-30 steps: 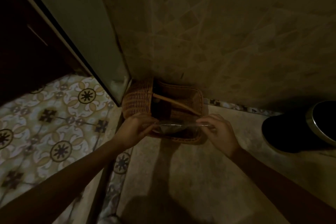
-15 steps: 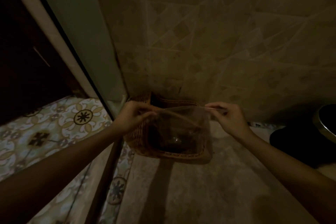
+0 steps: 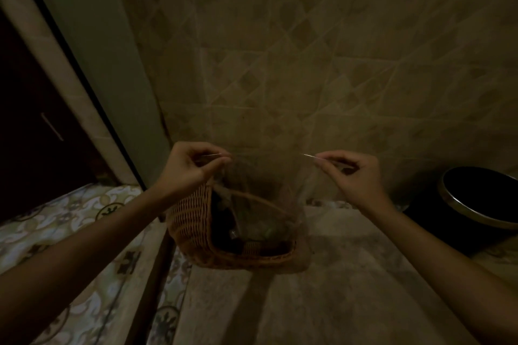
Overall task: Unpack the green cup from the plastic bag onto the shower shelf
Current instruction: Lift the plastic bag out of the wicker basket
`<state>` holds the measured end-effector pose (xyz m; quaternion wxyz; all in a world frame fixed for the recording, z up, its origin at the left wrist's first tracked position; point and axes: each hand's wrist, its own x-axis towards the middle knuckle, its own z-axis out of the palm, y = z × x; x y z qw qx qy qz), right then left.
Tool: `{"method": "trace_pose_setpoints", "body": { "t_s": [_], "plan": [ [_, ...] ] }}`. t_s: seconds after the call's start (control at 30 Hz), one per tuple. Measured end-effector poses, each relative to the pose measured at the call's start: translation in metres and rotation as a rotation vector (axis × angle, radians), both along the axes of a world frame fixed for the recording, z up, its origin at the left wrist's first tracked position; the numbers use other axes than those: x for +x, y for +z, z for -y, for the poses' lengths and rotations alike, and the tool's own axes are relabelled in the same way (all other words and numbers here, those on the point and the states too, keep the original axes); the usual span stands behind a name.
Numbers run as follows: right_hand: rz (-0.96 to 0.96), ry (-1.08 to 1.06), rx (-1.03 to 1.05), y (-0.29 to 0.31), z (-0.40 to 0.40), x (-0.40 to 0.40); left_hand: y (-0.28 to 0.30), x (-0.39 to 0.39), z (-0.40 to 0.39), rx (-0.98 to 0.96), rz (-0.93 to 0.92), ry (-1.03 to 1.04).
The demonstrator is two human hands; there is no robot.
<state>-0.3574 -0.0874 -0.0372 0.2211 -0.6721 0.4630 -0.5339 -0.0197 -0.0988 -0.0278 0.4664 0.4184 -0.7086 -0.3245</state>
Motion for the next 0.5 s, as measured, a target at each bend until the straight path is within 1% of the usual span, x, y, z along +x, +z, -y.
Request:
{"method": "trace_pose_setpoints", "body": {
  "t_s": [0.1, 0.23, 0.37, 0.5],
  "plan": [
    [0.027, -0.002, -0.001, 0.011, -0.005, -0.002, 0.009, -0.006, -0.003, -0.027, -0.015, -0.002],
    [0.033, -0.020, 0.005, 0.015, -0.009, -0.002, 0.011, -0.010, -0.007, 0.005, -0.019, 0.008],
    [0.027, 0.032, 0.055, 0.007, -0.012, 0.000, 0.004, -0.004, -0.009, 0.046, -0.023, 0.007],
    [0.041, 0.065, 0.067, 0.003, -0.014, 0.007, 0.001, 0.007, -0.012, 0.073, 0.019, 0.000]
  ]
}}
